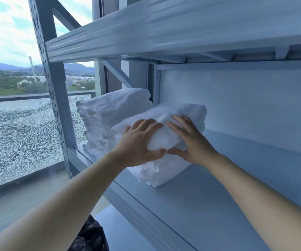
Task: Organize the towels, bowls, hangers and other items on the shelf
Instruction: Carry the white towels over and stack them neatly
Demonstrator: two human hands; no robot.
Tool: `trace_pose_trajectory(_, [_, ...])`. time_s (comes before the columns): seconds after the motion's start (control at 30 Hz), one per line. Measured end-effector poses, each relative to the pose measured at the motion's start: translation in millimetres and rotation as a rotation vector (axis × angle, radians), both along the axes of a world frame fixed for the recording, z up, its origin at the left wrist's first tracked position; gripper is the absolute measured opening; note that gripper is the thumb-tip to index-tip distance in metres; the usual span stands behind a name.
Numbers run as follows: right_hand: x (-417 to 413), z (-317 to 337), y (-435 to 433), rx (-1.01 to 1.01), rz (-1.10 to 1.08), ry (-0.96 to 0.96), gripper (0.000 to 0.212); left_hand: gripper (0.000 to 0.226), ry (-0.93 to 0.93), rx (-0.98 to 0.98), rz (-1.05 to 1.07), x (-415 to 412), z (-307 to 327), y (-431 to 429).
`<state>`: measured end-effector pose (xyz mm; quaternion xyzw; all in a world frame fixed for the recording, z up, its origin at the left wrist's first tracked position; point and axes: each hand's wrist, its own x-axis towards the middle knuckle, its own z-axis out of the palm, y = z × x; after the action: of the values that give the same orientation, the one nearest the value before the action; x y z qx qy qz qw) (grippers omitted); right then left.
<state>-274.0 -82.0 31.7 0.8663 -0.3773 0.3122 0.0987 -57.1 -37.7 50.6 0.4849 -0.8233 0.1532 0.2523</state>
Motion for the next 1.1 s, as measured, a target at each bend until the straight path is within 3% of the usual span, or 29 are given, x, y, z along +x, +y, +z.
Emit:
trace_pose_trajectory(0.37, [2.3, -6.8, 3.0, 0.012, -0.055, -0.021, 0.080, 0.077, -0.011, 0.029, 0.029, -2.9, 4.3, -2.4])
trace_pose_trajectory(0.57, [-4.4, -10.5, 19.1, -0.115, -0.135, -0.137, 0.067, 0.069, -0.003, 0.022, -0.059, 4.5, 17.4, 0.6])
trace_pose_trajectory(0.77, [-11.1, -18.0, 31.0, 0.046, -0.162, -0.128, 0.064, 0.060, -0.023, 0.138, -0.098, -3.6, 15.6, 3.8])
trace_pose_trajectory(1.1, [-75.7, -15.2, 81.6, 0.034, -0.260, -0.088, 0.053, 0.051, 0.057, -0.081, -0.238, -75.5, 18.3, 26.9])
